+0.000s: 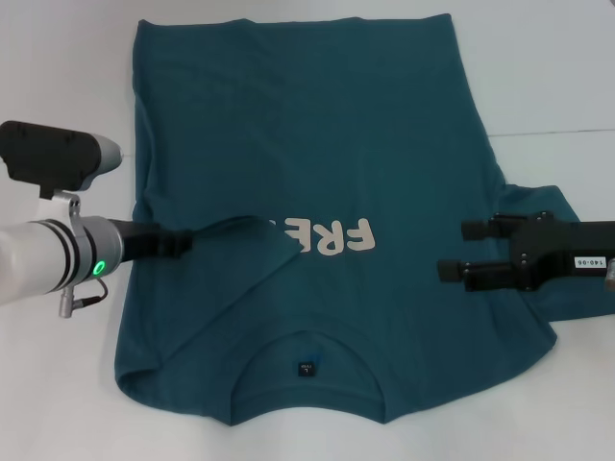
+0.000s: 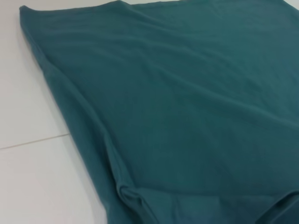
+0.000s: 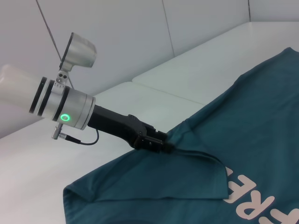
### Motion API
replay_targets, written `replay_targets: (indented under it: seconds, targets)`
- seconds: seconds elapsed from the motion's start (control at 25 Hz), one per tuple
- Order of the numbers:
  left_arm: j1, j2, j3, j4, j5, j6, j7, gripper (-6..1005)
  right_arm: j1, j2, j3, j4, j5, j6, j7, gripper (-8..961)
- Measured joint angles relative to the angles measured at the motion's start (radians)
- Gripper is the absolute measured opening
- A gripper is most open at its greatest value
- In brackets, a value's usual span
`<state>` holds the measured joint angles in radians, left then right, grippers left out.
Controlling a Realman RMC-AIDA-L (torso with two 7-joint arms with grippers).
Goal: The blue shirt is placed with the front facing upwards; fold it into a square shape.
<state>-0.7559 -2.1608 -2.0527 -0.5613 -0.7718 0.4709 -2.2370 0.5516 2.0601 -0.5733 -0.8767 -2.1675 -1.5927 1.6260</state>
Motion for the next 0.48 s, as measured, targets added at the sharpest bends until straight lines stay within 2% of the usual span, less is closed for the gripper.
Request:
replay_targets:
  seconds: [0.04,0.24,0.48]
  targets:
    - [0.001,0.0,0.0,0.0,0.0,-0.001,0.0,456,0.0,0.0,0.0,0.0,0.0,0.0,0.0,916]
    - [0.002,0.001,0.002,0.001,0.004,-0.013,0.009,475,0.002,-0.001,-0.003,0.003,0.0,0.01,-0.001,916]
    - [-0.025,-0.001,0.003,0.03,0.042,-0.04,0.012,465,0.007,-0.001,-0.008,0.003,0.0,0.017,-0.001,916]
